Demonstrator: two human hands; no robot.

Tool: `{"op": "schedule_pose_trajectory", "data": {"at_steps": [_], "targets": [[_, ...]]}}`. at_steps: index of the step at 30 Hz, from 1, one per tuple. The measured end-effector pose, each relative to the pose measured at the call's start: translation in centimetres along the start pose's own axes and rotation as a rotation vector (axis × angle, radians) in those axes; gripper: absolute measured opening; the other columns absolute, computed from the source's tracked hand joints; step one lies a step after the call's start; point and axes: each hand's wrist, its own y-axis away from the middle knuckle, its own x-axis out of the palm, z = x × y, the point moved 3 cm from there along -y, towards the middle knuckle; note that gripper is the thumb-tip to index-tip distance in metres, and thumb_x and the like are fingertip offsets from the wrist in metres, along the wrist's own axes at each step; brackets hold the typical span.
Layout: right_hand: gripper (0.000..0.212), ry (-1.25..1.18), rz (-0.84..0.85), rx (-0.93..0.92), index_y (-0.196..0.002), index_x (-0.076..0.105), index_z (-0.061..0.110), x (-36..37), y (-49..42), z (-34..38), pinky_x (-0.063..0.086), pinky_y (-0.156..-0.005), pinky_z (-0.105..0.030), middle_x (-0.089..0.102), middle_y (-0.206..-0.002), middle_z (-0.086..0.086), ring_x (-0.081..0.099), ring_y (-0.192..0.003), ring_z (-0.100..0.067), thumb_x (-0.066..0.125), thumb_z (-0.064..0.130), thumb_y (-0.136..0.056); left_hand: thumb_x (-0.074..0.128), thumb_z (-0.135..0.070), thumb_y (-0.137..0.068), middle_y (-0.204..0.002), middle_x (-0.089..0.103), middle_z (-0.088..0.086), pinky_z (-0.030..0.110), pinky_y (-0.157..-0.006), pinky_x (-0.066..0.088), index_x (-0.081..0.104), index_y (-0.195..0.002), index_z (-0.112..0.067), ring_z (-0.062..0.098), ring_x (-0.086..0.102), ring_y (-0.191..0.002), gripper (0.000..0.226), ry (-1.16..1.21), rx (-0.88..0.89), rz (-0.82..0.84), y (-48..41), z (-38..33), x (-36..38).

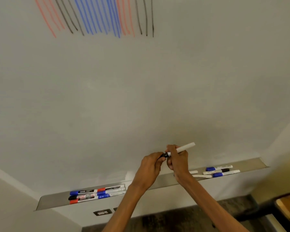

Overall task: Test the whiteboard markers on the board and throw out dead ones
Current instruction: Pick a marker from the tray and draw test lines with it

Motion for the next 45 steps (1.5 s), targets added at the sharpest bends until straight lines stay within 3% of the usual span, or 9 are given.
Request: {"op": "schedule_pose_trajectory", "data": {"at_steps": [5,11,16,23,26,28,34,38,45], "targets": [[0.027,0.028,0.152,0.111,-0.071,0.056,0.008,0.0,-0.1,-2.5,0.030,-0.035,-0.019,0.043,-0.044,-0.007,0.035,-0.033,-0.014,0.063,0.020,-0.095,0.049,-0.025,-0.105,-0.078,0.063,-0.008,0.027,-0.066,0.049,0.069,-0.106,-0.019,0.008,0.059,-0.069,0.021,-0.072,-0.050,-0.065,2.1,1.9,0.4],[0.033,0.173,0.319,0.229,-0.092,0.068,0.012,0.7,-0.2,-7.4,0.033,-0.041,-0.021,0.062,-0.063,-0.006,0.049,-0.044,-0.013,0.057,0.043,-0.096,0.056,-0.029,-0.101,-0.101,0.070,-0.011,0.024,-0.076,0.052,0.067,-0.121,-0.031,0.004,0.062,-0.085,0.024,-0.114,-0.184,-0.093,4.2,7.0,-0.8],[0.021,0.222,0.322,0.245,-0.099,0.070,0.012,1.4,-1.9,-10.3,0.036,-0.046,-0.022,0.068,-0.077,-0.004,0.052,-0.050,-0.014,0.066,0.031,-0.092,0.062,-0.028,-0.097,-0.110,0.070,-0.008,0.025,-0.081,0.055,0.070,-0.117,-0.026,0.006,0.064,-0.093,0.022,-0.113,-0.340,-0.117,5.5,12.6,-2.9],[0.013,0.547,0.371,0.082,-0.095,0.072,0.012,0.9,-4.2,-16.0,0.053,-0.066,-0.017,0.072,-0.084,0.003,0.067,-0.073,-0.007,0.078,0.016,-0.083,0.067,-0.015,-0.092,-0.106,0.068,-0.006,0.004,-0.076,0.041,0.073,-0.113,-0.017,0.006,0.060,-0.088,0.021,-0.233,-0.403,-0.019,6.4,17.9,-2.5],[0.011,0.713,0.437,0.035,-0.093,0.073,0.016,0.3,-5.4,-18.5,0.048,-0.072,-0.012,0.072,-0.088,0.007,0.065,-0.080,0.002,0.078,0.017,-0.083,0.068,-0.012,-0.091,-0.106,0.071,-0.002,0.023,-0.087,0.053,0.075,-0.109,-0.018,0.011,0.063,-0.090,0.021,-0.260,-0.416,0.028,6.4,20.2,-0.8],[0.012,0.825,0.472,-0.003,-0.095,0.072,0.021,0.0,-6.0,-20.0,0.046,-0.075,-0.011,0.071,-0.090,0.009,0.064,-0.082,0.004,0.076,0.016,-0.085,0.067,-0.018,-0.091,-0.105,0.071,-0.003,0.033,-0.093,0.052,0.075,-0.106,-0.023,0.012,0.062,-0.091,0.018,-0.320,-0.441,0.059,6.6,21.5,0.4],[0.013,1.119,0.438,-0.104,-0.102,0.070,0.032,-1.0,-6.0,-23.5,0.043,-0.089,-0.033,0.064,-0.099,0.015,0.050,-0.097,-0.009,0.069,0.026,-0.090,0.058,-0.022,-0.097,-0.114,0.064,-0.002,0.037,-0.110,0.030,0.071,-0.114,-0.020,0.013,0.047,-0.116,0.021,-0.346,-0.433,0.134,8.3,23.9,2.5],[0.015,1.193,0.427,-0.128,-0.106,0.071,0.031,-0.9,-5.6,-24.2,0.035,-0.089,-0.033,0.067,-0.107,0.013,0.047,-0.104,-0.009,0.065,0.028,-0.093,0.056,-0.022,-0.099,-0.119,0.059,-0.001,0.038,-0.113,0.023,0.071,-0.114,-0.015,0.016,0.039,-0.126,0.022,-0.376,-0.403,0.161,8.7,24.7,3.0],[0.021,1.148,0.420,-0.201,-0.112,0.072,0.030,-0.4,-5.0,-24.1,0.040,-0.090,-0.033,0.069,-0.112,0.012,0.053,-0.108,-0.012,0.064,0.025,-0.094,0.062,-0.021,-0.095,-0.126,0.058,0.003,0.050,-0.114,0.023,0.071,-0.111,-0.015,0.023,0.040,-0.132,0.019,-0.404,-0.416,0.118,8.8,24.6,4.1]]}}
